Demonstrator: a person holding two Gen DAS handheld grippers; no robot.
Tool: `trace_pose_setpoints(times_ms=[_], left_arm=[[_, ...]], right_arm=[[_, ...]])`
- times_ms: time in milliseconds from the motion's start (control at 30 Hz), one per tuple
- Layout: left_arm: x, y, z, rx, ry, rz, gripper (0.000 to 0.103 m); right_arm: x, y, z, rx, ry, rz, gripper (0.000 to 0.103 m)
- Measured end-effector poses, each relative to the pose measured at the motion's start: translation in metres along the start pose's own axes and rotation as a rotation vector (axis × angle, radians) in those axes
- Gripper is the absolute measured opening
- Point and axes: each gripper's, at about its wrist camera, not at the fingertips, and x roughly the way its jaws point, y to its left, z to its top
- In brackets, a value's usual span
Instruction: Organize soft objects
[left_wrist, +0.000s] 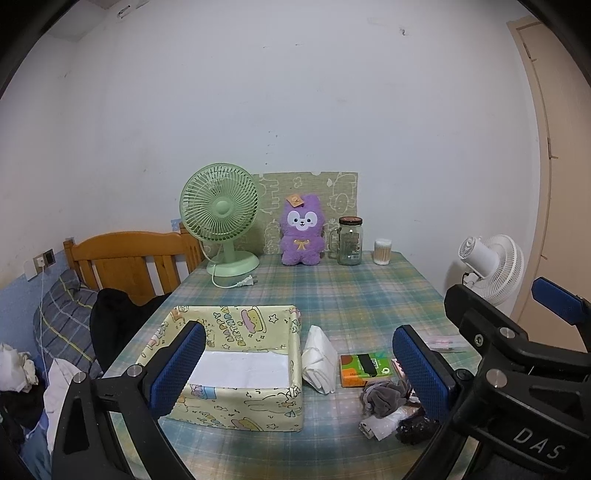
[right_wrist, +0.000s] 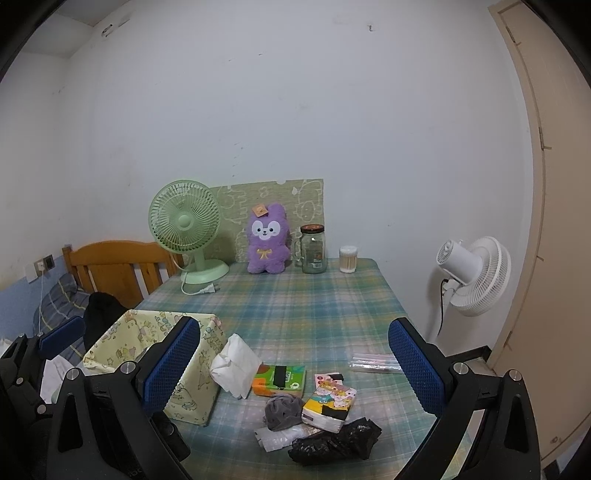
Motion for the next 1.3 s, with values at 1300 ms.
trace_pose_setpoints(times_ms=[1300], left_arm=[[0.051,-0.045,-0.039,-0.007,0.128,-0.093,0.098]], right_arm=[[0.037,-0.039,-0.039,-0.001,0.052,-0.001,0.099]])
